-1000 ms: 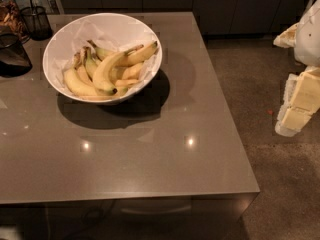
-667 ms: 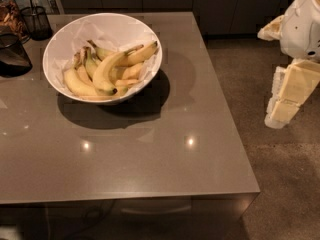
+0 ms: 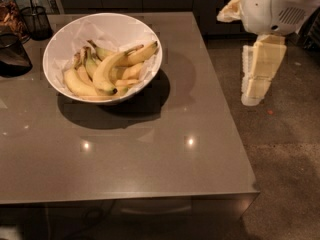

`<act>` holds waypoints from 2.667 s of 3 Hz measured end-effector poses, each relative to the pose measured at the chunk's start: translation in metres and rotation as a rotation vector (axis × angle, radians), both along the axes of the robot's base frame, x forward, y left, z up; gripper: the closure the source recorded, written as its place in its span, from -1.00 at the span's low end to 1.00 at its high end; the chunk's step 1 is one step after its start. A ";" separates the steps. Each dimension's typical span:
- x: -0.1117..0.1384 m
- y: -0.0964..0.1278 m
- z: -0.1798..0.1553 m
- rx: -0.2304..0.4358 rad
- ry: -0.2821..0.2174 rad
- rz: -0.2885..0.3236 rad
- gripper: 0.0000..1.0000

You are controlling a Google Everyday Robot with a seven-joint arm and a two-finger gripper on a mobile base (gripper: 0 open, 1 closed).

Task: Pick banana from white bowl

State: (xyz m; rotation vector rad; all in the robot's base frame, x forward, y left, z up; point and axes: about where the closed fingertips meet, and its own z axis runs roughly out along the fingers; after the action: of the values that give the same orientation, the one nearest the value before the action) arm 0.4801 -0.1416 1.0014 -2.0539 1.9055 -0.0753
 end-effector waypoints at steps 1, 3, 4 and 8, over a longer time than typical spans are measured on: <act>0.002 0.003 0.004 0.006 -0.018 0.001 -1.00; 0.029 0.043 0.026 0.028 -0.095 0.121 -1.00; 0.043 0.071 0.039 -0.006 -0.114 0.212 -1.00; 0.088 0.120 0.057 0.057 -0.220 0.369 -1.00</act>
Offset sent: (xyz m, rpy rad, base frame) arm 0.0216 0.0259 0.0146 0.0907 -0.0757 0.0766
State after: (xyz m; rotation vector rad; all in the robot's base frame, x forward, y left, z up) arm 0.5678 -0.0217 1.0586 -2.2184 1.3650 -0.1486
